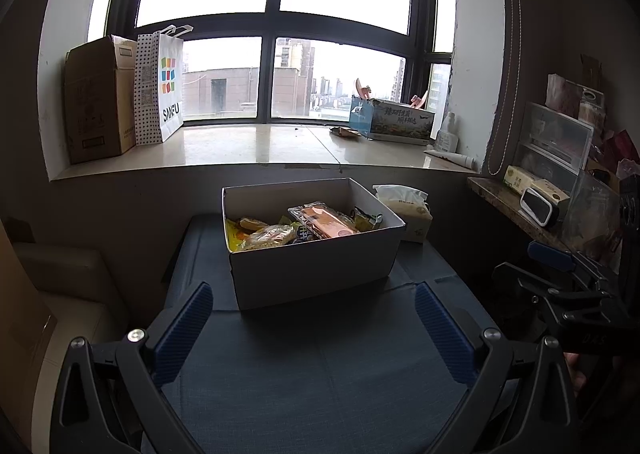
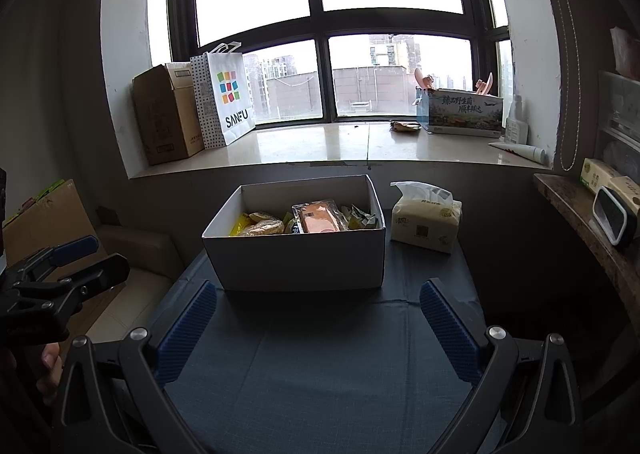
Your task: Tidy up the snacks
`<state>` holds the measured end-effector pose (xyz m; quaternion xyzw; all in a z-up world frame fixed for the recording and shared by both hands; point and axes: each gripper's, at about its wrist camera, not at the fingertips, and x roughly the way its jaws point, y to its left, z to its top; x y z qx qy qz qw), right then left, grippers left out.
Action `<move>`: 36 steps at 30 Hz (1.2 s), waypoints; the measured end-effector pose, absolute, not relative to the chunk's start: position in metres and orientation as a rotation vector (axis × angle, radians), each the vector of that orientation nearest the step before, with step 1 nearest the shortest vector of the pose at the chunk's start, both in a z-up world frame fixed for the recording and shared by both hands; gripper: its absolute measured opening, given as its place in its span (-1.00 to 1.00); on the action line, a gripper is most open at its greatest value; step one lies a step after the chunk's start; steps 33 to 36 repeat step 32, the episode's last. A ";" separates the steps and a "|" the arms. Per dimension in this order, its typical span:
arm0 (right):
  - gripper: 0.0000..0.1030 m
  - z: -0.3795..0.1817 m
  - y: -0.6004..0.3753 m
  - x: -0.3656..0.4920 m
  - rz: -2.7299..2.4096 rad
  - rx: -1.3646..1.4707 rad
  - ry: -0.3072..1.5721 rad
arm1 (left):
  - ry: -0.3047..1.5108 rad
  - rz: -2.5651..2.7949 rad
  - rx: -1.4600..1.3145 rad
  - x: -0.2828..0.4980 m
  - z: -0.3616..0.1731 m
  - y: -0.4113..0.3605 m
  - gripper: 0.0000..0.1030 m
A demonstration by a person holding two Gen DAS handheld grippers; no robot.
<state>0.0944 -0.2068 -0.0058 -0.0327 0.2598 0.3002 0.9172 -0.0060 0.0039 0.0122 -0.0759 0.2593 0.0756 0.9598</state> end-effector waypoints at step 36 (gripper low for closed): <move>1.00 -0.008 -0.207 0.097 0.618 -0.079 0.543 | 0.529 0.140 -0.159 -0.005 0.011 0.004 1.00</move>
